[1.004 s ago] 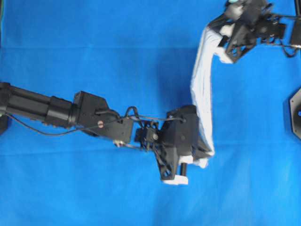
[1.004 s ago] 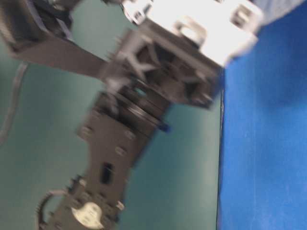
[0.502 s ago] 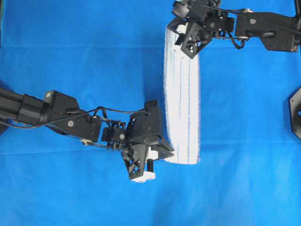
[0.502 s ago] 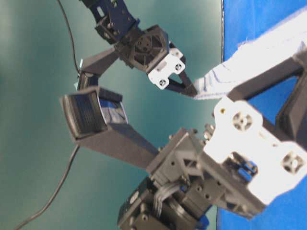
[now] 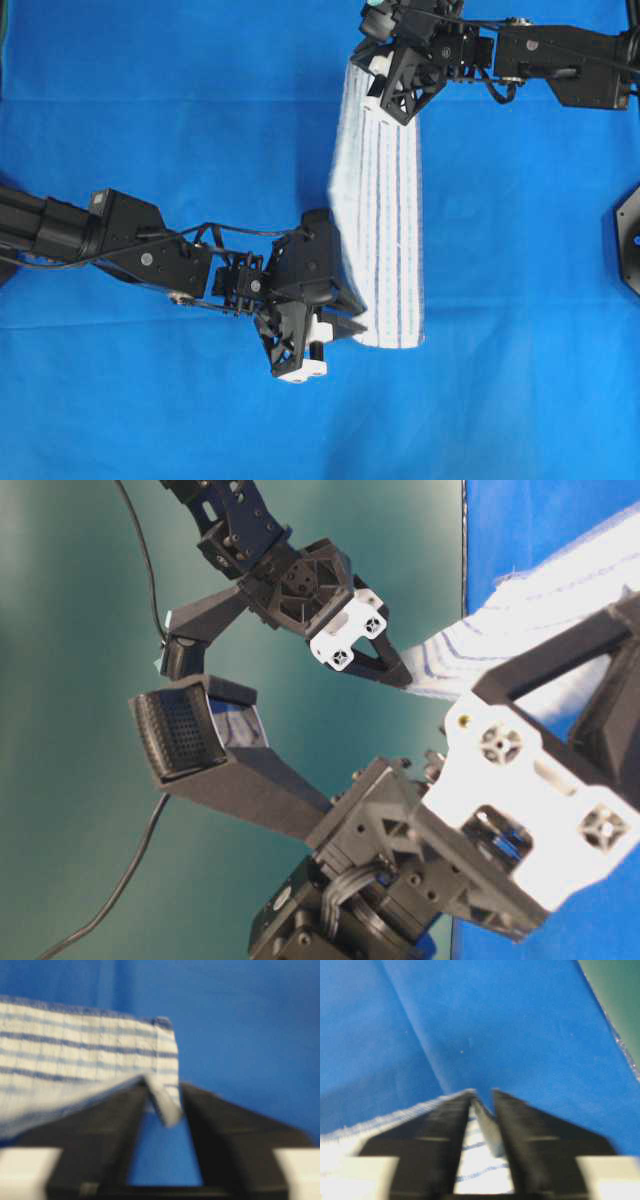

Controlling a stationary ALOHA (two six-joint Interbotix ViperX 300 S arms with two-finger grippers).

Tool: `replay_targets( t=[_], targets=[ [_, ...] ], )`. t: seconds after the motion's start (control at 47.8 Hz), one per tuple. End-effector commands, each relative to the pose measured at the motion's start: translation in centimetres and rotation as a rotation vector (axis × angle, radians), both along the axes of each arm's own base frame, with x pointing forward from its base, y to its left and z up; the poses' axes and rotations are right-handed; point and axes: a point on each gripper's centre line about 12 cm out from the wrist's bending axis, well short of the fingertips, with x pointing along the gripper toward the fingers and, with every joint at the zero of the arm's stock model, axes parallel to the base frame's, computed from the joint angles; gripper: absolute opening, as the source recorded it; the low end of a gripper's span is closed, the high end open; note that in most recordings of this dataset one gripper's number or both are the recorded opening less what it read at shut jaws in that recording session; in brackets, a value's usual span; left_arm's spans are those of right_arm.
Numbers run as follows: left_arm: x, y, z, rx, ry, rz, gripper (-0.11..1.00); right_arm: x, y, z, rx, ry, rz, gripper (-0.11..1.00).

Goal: Fold the blue towel.
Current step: 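Lay the strip down, open both grippers and pull them outward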

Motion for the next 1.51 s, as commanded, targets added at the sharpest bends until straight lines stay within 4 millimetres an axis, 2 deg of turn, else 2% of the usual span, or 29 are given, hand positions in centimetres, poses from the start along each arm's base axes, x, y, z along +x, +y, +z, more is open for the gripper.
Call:
replay_targets(
  t=[0.0,0.063,0.125,0.188,0.335,0.502,0.794,0.941,1.066,1.213,1.484],
  targets=[
    [0.1,0.1,1.8,-0.007,-0.038,0.003,0.41,0.3,0.0,1.6,-0.023,-0.038,0.008,0.45],
    [-0.3,0.3,2.0,-0.003,-0.023,0.003,0.60,0.1,0.0,2.1,-0.030,-0.048,0.009,0.60],
    [-0.8,0.5,2.6,0.001,-0.005,0.006,0.78,-0.3,0.2,2.7,-0.037,-0.058,0.011,0.59],
    [-1.4,0.8,3.3,0.008,0.011,0.006,0.88,-0.9,0.5,3.8,-0.049,-0.081,0.012,0.56],
    [-3.4,1.6,5.5,0.026,0.014,0.001,0.83,-2.7,1.3,6.0,-0.071,-0.128,0.012,0.53],
    [-6.0,3.0,8.0,0.075,-0.043,-0.009,0.83,-5.5,2.9,8.1,-0.095,-0.194,0.024,0.53],
    [-9.9,7.2,10.6,0.159,-0.276,0.058,0.83,-11.6,7.8,10.8,-0.136,-0.385,0.112,0.53],
    [-12.0,8.7,11.4,0.187,-0.390,0.102,0.83,-13.9,9.9,10.9,-0.132,-0.443,0.149,0.53],
    [-13.7,9.6,11.8,0.192,-0.435,0.135,0.83,-14.9,11.2,10.1,-0.105,-0.469,0.181,0.53],
    [-14.9,10.1,11.7,0.196,-0.447,0.157,0.83,-15.2,12.2,8.8,-0.073,-0.479,0.221,0.53],
    [-14.7,10.3,11.5,0.197,-0.439,0.161,0.83,-14.8,12.2,8.3,-0.062,-0.465,0.222,0.53]
  ],
)
